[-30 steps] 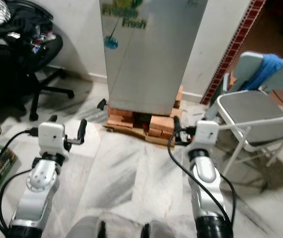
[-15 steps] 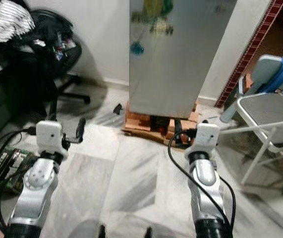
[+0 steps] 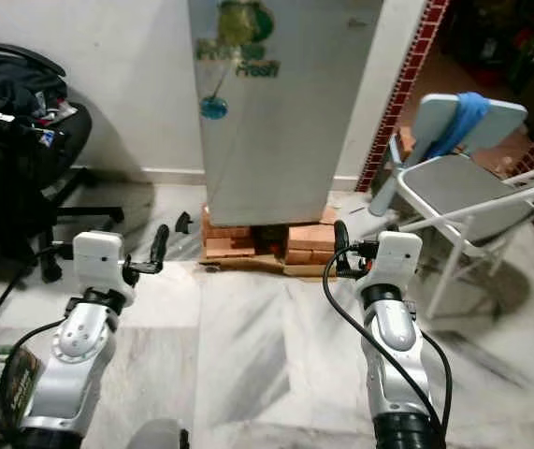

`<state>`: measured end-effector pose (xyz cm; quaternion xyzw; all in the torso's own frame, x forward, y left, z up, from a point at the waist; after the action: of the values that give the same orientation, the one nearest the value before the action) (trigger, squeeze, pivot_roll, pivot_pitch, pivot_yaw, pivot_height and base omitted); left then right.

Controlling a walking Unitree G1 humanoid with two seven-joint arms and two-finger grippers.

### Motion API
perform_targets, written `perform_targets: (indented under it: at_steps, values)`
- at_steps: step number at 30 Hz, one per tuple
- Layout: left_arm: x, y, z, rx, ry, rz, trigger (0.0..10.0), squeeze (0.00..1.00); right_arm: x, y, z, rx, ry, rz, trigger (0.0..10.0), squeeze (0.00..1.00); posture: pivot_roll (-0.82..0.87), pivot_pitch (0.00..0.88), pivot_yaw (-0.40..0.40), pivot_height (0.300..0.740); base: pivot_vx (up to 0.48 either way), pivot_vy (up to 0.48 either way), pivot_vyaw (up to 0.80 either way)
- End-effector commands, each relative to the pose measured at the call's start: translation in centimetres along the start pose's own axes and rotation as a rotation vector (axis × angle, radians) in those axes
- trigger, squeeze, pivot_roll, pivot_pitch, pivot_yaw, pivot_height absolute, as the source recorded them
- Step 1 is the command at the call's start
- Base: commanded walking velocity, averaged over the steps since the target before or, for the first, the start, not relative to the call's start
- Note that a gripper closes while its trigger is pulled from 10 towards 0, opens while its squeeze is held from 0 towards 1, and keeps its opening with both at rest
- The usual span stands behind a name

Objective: Restocking fridge

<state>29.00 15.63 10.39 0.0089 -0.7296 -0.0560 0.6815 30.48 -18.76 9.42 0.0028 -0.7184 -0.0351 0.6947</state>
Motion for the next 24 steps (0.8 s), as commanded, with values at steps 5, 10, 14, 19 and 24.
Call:
perform_targets:
  at_steps: [5, 10, 14, 19, 24]
  values:
    - [-0.85, 0.66, 0.63, 0.012, 0.042, -0.002, 10.0, 0.00, -0.74, 0.22, 0.10, -0.007, 0.033, -0.025, 10.0, 0.00, 0.09, 0.061, -0.053, 0.740, 0.256, 0.368, 0.00]
    - [-0.69, 0.27, 0.61, 0.016, 0.042, 0.000, 10.0, 0.00, -0.33, 0.47, -0.29, 0.003, 0.025, -0.023, 10.0, 0.00, 0.09, 0.071, -0.062, 0.740, 0.000, 0.419, 0.00]
    - [-0.66, 0.28, 0.72, 0.017, 0.042, 0.001, 10.0, 0.00, -0.20, 0.20, -0.42, -0.001, 0.022, -0.021, 10.0, 0.00, 0.09, 0.075, -0.061, 0.740, 0.000, 0.420, -0.36]
    - [-0.83, 0.34, 0.81, 0.015, 0.052, 0.004, 10.0, 0.00, -0.40, -0.09, -0.29, -0.009, 0.028, -0.018, 10.0, 0.00, 0.09, 0.063, -0.059, 0.740, 0.000, 0.424, -0.80]
    - [-0.73, 0.39, 0.57, 0.013, 0.049, -0.004, 10.0, 0.00, -0.29, 0.19, -0.36, -0.004, 0.023, -0.019, 10.0, 0.00, 0.09, 0.062, -0.057, 0.740, 0.000, 0.438, -0.80]
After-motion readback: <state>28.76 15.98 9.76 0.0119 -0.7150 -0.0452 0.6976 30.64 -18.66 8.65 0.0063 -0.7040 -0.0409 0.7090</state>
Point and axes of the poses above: a point about 5 cm out from each wrist's last joint towards the gripper, its own z axis pointing back from the gripper into the wrist, its own x axis along the axis of the wrist's last joint, y = z × x, the point moved 3 cm from there along -z, pointing out of the wrist towards the gripper, and after that the axes turned 1 degree about z, right-handed, at the moved point
